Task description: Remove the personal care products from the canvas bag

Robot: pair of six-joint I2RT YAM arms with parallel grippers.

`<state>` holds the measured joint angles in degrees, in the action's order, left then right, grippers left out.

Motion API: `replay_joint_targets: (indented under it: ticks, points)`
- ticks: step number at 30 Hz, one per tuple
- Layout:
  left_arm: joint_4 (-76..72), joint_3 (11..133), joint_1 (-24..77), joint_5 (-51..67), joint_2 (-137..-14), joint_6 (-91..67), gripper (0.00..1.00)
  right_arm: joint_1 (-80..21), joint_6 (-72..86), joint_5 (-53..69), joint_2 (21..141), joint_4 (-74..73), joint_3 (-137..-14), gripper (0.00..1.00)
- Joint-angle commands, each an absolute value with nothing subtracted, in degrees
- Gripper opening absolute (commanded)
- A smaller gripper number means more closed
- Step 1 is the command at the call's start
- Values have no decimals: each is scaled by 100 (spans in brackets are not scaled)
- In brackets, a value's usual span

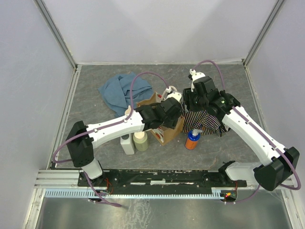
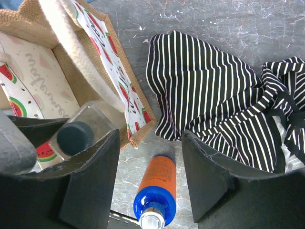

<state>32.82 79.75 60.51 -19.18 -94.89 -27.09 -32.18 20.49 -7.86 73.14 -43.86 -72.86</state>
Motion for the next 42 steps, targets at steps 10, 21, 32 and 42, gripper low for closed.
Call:
replay_joint_targets:
  ticks: [10,21,32,42]
  points:
    - [4663,10436,6110,-2346,-8842,-2294,6,-3213,2030,-735,7249,-4176,-7426,63]
    - [5270,11024,6834,-1274,-8520,-2022,8,-3214,2013,-749,7301,-4201,-7476,62]
    - [5028,9523,7039,-1864,-7484,-2267,8,-3211,2087,-598,7372,-4237,-7537,62]
    - [3492,6864,7031,-2986,-6381,-2710,11,-3208,2153,-487,7430,-4394,-7690,62]
